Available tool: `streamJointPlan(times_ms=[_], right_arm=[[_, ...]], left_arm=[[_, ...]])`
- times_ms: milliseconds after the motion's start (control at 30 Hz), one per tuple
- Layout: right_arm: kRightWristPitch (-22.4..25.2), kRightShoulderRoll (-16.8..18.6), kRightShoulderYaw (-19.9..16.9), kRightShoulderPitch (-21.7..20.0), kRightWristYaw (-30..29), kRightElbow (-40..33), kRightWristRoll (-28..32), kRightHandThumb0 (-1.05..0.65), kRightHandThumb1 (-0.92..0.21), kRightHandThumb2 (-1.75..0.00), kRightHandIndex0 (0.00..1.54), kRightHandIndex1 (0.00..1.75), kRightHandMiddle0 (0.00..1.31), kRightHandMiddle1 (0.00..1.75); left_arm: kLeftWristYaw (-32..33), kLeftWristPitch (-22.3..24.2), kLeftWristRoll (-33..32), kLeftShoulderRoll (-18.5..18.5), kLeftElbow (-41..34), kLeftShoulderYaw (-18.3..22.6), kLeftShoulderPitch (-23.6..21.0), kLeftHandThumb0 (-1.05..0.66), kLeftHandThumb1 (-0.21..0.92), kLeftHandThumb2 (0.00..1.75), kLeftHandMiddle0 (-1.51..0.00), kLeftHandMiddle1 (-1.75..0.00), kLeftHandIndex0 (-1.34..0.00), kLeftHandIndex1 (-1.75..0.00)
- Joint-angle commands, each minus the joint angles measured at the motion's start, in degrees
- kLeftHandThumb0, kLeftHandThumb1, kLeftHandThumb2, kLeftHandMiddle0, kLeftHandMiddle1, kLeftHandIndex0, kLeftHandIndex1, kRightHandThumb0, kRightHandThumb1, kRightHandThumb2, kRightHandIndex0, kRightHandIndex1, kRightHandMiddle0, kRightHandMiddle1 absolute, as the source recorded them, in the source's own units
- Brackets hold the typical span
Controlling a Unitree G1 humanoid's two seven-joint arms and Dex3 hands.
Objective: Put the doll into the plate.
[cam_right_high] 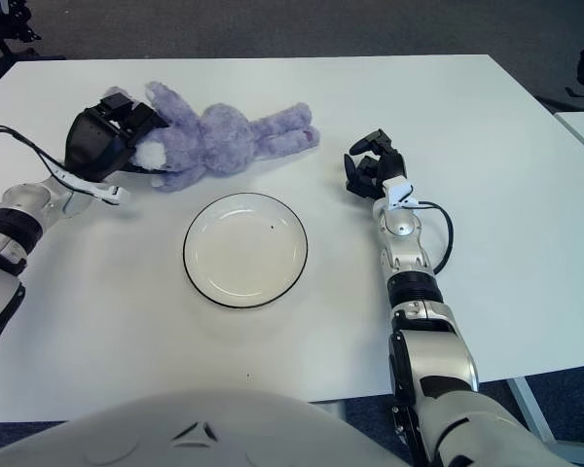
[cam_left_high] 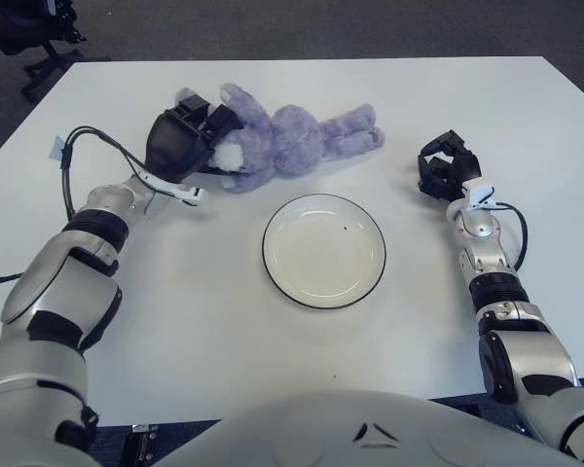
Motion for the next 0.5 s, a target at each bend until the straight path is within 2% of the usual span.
streamJointPlan(times_ms=[0, 467], right_arm=[[5.6, 1.2, 1.5, 5.1, 1.2, 3.1, -1.5, -0.4, -0.62, -0.92, 0.87, 1.75, 0.39, 1.75], [5.6, 1.0, 1.4, 5.6, 1.4, 2.5, -1.3, -0.4, -0.61, -0.92, 0.87, 1.75, 0.4, 1.75]], left_arm=[[0.5, -0.3, 0.6, -0.8, -0.7, -0.3, -2.1, -0.08, 0.9, 0.06, -0.95, -1.75, -0.72, -1.75], [-1.3, 0.8, 1.2, -4.9, -0.7, -1.4, -2.9, -0.09, 0.91, 0.05, -0.97, -1.75, -0.73, -1.75]])
